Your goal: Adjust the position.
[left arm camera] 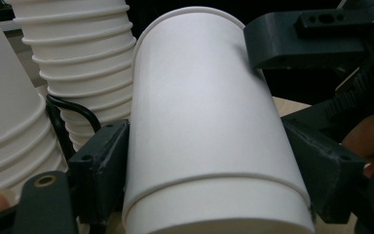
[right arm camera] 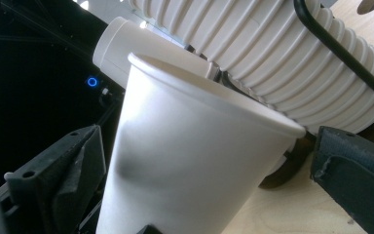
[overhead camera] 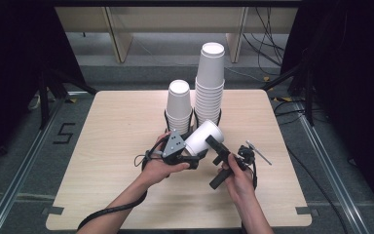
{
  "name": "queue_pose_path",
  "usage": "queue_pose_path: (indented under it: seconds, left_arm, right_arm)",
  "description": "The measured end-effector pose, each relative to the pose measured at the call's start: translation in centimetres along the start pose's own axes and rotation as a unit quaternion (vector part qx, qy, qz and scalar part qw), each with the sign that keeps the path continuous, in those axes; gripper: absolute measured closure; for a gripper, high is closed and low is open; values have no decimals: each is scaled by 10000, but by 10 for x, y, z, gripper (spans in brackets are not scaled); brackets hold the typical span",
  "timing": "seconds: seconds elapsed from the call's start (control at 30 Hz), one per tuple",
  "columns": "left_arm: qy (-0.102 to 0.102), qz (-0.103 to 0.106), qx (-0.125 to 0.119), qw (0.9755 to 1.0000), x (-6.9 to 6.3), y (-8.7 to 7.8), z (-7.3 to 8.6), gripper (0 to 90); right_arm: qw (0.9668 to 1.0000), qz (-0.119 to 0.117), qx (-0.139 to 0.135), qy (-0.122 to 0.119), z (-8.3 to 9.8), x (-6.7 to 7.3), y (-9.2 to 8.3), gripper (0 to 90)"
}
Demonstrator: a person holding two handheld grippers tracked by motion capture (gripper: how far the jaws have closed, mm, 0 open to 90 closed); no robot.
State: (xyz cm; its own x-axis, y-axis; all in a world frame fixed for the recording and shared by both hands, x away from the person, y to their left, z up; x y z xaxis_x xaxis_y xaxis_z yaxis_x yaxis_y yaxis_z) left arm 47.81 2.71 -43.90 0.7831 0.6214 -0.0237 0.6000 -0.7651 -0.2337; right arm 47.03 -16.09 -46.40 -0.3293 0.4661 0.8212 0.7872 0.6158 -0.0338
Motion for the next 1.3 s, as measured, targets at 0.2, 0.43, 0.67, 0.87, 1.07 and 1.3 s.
queue_pose_path:
  seconds: [0.2,0.43,0.67,0.87,1.07,1.3]
  left_arm:
    - [-4,20,33,10000,-2,2,3,216]
    - [37,40,28,10000,-4,3,1,216]
    - [124,75,30,9999,-9,5,1,215]
    - [180,103,60,9998,-12,5,1,215]
    - [254,117,125,9995,-15,6,2,214]
    - [258,91,141,9995,-15,8,5,214]
  right_arm:
    - [10000,38,34,69,2,-1,3,5]
    - [9999,36,57,149,1,0,6,5]
    - [9998,30,35,186,0,1,10,5]
    - [9994,24,67,341,0,2,11,5]
    - [9996,36,42,294,-1,-2,12,21]
    - [9996,19,40,281,1,-4,13,64]
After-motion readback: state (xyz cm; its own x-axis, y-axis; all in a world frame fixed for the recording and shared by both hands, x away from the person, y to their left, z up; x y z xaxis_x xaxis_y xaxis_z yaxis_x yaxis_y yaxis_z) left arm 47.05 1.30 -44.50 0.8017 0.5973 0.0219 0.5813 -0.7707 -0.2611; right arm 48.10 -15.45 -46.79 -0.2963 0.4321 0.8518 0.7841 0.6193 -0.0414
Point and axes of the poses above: each handheld gripper's, and its own axes: y roughly forward along the jaws, z roughly out of its underside, x roughly to its left, the point moved 2 cm from there along y, roughly forward along the jaws, and after that the axes turned 3 degrees about -y, right-handed, at the moved point
